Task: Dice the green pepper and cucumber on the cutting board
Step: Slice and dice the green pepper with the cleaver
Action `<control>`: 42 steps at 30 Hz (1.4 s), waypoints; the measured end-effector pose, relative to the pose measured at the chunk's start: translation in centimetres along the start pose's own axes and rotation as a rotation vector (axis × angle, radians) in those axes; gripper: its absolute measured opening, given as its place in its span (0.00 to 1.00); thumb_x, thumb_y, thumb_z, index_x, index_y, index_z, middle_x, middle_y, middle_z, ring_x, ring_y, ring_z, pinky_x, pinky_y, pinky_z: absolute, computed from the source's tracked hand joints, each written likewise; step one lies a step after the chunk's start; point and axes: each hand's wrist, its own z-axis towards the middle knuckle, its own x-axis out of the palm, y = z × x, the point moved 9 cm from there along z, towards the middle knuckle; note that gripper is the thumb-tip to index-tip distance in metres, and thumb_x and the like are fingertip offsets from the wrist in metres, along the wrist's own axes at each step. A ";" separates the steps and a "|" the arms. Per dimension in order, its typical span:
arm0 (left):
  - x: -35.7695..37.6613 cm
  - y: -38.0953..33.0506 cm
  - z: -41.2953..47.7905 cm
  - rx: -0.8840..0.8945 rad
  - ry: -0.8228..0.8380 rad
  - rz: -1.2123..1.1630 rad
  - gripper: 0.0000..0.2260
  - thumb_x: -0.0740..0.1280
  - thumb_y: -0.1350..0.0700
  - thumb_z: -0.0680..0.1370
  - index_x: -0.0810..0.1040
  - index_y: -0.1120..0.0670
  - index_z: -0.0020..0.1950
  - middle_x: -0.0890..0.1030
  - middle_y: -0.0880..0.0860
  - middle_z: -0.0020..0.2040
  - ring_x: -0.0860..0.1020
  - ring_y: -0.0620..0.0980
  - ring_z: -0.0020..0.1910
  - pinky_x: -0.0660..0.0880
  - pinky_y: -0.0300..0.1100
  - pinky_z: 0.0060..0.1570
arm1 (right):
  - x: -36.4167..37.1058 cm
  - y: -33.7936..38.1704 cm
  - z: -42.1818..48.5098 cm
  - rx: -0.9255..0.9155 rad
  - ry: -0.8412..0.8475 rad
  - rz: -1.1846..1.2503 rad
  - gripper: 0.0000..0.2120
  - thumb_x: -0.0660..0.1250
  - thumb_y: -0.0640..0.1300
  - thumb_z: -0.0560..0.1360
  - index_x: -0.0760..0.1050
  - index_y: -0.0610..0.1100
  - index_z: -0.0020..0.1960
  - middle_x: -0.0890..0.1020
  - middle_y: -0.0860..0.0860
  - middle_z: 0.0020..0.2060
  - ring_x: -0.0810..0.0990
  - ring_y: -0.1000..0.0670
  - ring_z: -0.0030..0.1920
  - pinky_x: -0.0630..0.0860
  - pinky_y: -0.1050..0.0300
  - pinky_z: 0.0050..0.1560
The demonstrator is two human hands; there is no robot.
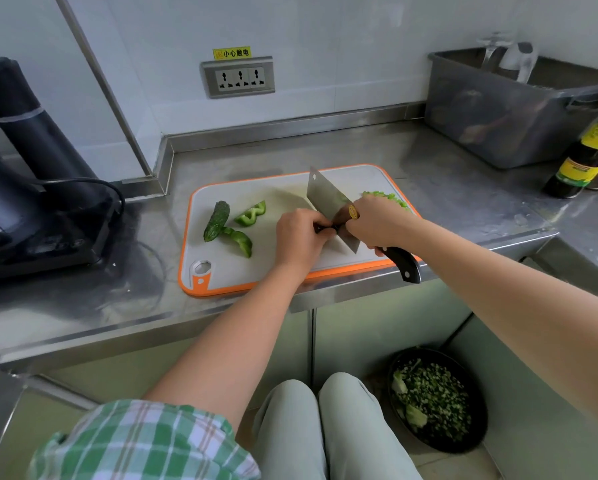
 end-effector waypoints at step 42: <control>-0.8 1.6 -0.3 0.046 -0.011 0.058 0.04 0.75 0.56 0.71 0.86 0.53 0.45 0.81 0.54 0.40 0.77 0.56 0.42 0.72 0.47 0.41 | -0.7 0.5 -0.9 -0.014 -0.007 0.028 0.06 0.55 0.35 0.73 0.67 0.37 0.37 0.76 0.42 0.27 0.74 0.46 0.20 0.69 0.62 0.24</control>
